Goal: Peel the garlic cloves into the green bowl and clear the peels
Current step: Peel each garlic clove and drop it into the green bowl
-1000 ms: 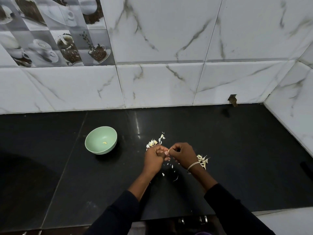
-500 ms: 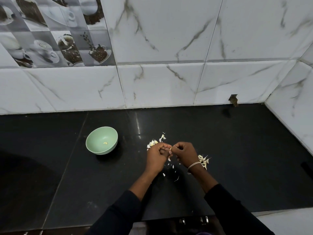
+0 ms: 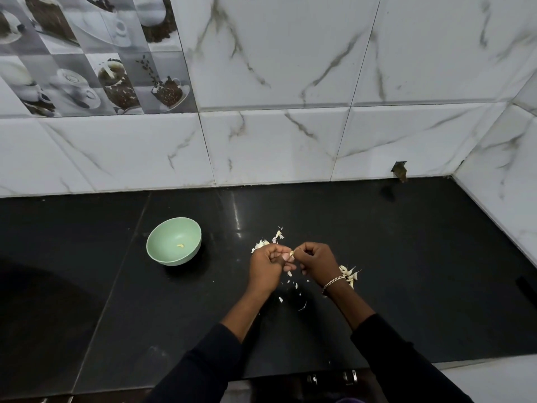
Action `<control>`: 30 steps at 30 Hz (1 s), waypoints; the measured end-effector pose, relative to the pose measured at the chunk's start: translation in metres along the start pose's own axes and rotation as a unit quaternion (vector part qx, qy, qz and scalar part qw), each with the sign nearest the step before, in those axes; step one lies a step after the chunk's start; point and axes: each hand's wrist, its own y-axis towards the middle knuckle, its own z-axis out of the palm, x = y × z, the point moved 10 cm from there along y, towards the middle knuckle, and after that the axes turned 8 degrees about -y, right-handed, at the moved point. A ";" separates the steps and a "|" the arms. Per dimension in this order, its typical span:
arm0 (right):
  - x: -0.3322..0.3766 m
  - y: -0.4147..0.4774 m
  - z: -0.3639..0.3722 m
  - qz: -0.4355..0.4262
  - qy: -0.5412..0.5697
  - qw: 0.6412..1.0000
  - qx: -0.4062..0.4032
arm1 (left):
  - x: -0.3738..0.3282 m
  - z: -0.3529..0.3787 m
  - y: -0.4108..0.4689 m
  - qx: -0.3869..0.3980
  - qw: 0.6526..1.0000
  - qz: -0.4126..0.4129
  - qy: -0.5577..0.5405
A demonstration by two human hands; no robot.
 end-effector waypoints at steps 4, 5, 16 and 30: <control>0.003 0.000 -0.001 -0.006 0.007 1.000 0.001 | 0.004 0.002 0.000 0.010 0.999 -0.018 -0.047; 0.003 0.001 -0.002 -0.007 0.005 1.000 -0.003 | 0.005 0.002 0.000 0.011 0.998 -0.022 -0.057; -0.017 0.001 -0.002 0.004 -0.039 0.999 0.017 | 0.008 -0.009 0.004 -0.017 0.999 -0.023 -0.041; -0.002 0.004 0.006 0.008 0.024 0.998 0.058 | 0.006 -0.006 0.005 0.007 0.999 -0.007 0.033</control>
